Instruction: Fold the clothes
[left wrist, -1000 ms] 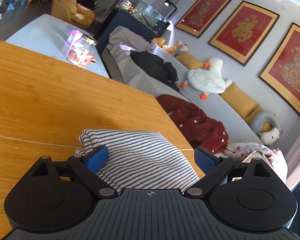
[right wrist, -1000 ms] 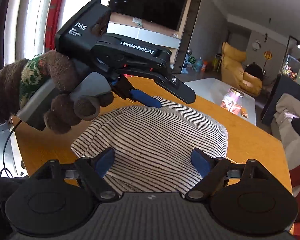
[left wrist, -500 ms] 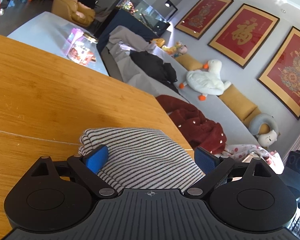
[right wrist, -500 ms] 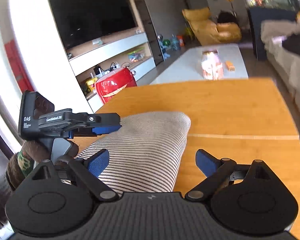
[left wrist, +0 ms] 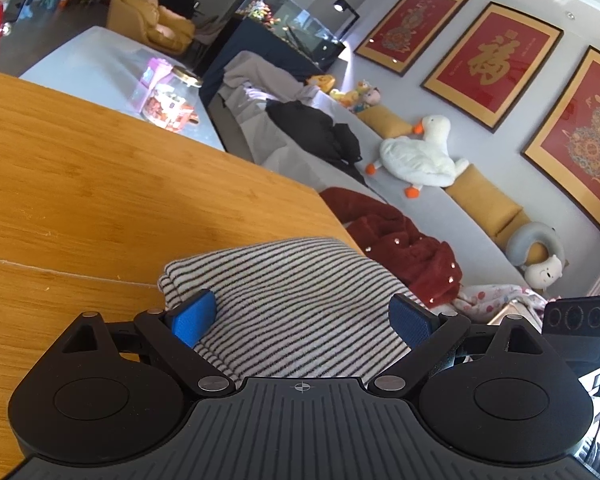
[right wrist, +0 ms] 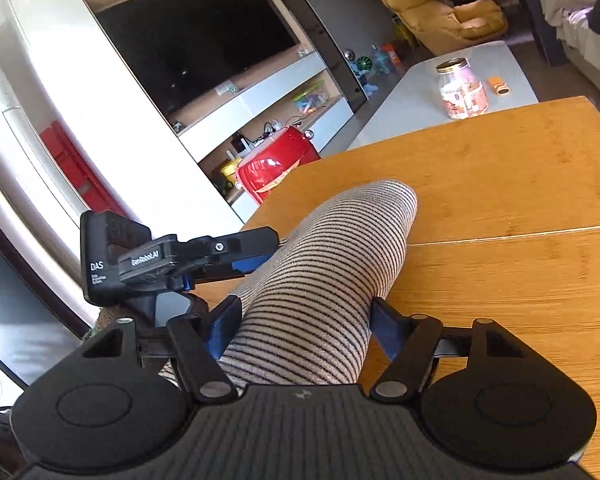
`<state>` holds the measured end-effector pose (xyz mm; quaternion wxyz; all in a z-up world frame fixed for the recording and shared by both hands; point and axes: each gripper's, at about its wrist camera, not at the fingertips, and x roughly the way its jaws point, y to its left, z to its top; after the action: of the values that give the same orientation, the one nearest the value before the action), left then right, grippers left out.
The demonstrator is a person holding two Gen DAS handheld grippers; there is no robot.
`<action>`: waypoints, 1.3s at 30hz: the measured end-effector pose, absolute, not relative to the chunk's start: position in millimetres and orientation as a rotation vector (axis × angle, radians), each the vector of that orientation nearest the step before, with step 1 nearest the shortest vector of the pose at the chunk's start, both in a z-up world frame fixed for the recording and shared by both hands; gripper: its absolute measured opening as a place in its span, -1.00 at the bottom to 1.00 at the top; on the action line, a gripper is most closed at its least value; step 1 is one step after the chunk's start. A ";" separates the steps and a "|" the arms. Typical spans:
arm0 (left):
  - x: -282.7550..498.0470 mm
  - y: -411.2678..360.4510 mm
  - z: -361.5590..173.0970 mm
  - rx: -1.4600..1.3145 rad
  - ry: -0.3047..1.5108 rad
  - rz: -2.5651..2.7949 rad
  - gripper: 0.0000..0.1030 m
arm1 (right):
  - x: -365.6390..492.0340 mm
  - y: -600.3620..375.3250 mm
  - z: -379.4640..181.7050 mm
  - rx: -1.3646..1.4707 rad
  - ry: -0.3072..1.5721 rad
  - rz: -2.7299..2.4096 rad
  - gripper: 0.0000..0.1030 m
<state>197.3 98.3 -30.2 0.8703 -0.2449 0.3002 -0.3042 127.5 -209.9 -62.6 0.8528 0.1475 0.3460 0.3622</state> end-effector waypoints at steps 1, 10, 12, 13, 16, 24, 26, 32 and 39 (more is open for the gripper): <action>198.2 98.9 -30.8 -0.530 0.627 -0.645 0.88 | 127.7 -207.3 -67.5 0.268 0.745 0.723 0.37; 198.3 98.7 -31.2 -0.526 0.625 -0.666 0.88 | 109.1 -190.1 -64.0 0.031 0.650 0.611 0.53; 197.7 99.4 -31.6 -0.528 0.626 -0.665 0.88 | 99.4 -181.5 -52.8 -0.043 0.584 0.599 0.53; 197.4 99.7 -31.8 -0.529 0.626 -0.664 0.88 | 94.9 -179.0 -47.9 -0.060 0.555 0.599 0.53; 197.4 97.9 -31.3 -0.524 0.626 -0.660 0.88 | 81.2 -171.5 -30.7 -0.068 0.470 0.649 0.53; 197.4 96.6 -28.5 -0.531 0.631 -0.643 0.88 | 60.1 -113.9 -74.4 -0.307 0.514 0.731 0.56; 195.7 97.0 -24.5 -0.521 0.642 -0.620 0.88 | 56.2 -109.1 -75.1 -0.354 0.496 0.728 0.58; 171.6 100.4 -3.9 -0.505 0.589 -0.575 0.88 | 60.7 -109.9 -71.0 -0.363 0.521 0.736 0.58; 164.1 88.2 -10.5 -0.421 0.634 -0.540 0.88 | 89.5 -145.7 -34.8 -0.150 0.594 0.770 0.58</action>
<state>164.1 88.2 -10.5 0.8932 -0.2029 0.3056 -0.2601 89.5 -145.7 -34.8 0.8814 -0.0722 0.2852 0.3696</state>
